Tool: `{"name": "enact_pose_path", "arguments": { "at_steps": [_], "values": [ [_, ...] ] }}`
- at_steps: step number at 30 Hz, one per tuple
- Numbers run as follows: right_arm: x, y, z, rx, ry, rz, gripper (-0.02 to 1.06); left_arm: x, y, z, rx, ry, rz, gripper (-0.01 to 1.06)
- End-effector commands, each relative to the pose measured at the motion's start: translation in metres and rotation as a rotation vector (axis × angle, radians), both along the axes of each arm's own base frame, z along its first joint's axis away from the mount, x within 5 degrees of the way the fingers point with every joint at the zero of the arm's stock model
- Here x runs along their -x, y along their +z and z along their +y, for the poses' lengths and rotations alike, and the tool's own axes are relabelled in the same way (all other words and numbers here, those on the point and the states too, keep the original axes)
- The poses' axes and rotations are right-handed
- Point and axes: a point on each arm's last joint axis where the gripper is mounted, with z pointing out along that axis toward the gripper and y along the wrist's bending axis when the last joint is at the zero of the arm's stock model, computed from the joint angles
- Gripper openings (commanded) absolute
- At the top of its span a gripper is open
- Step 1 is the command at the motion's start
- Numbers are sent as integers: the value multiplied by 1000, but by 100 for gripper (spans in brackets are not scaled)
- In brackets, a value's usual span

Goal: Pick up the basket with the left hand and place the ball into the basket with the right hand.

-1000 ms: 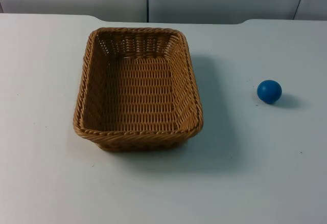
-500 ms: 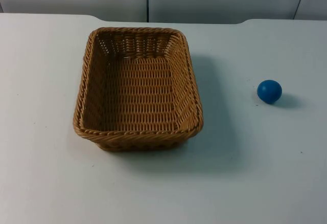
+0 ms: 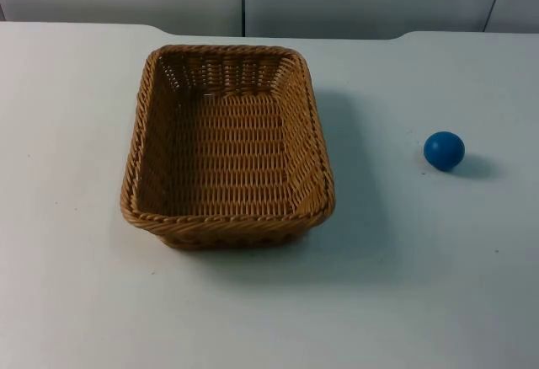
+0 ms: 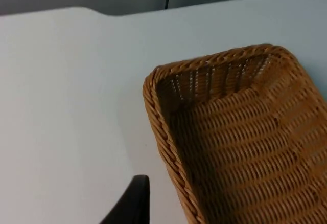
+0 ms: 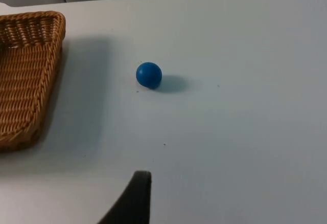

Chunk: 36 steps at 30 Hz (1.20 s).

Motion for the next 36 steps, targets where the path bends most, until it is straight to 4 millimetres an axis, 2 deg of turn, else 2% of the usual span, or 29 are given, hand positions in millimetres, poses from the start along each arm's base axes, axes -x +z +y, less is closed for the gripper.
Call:
{"name": "enact_pose_path", "arguments": {
  "at_steps": [1, 3, 5, 13, 15, 16, 18, 20, 25, 32, 36],
  "values": [
    [-1, 1, -1, 7, -13, -5, 104, -8, -15, -5, 7, 11, 35, 105],
    [-4, 1, -1, 10, -15, 11, 104, -15, -31, -10, -6, 7, 87, 105],
    [-4, 1, -2, 14, -17, 11, 104, -18, -38, -13, -6, 9, 103, 105],
    [-4, 1, -3, 8, -38, 12, 104, -38, -69, -48, -3, -24, 173, 105],
    [-4, 1, -3, 8, -38, 12, 104, -45, -84, -50, 0, -6, 202, 105],
    [-4, 1, -3, 8, -38, 12, 104, -45, -84, -50, 0, -6, 202, 105],
    [-4, 1, -3, 8, -38, 12, 104, -50, -107, -52, -20, -4, 239, 105],
    [-4, 1, -3, 8, -38, 12, 104, -52, -119, -53, -31, -2, 254, 105],
    [-4, 1, -3, 8, -38, 12, 104, -53, -139, -52, -59, 15, 294, 105],
    [-4, 1, -3, 8, -38, 12, 104, -55, -145, -48, -73, 77, 307, 105],
    [-4, 1, -3, 8, -33, 12, 104, -56, -148, -39, -146, 138, 303, 105]
  ]
}}
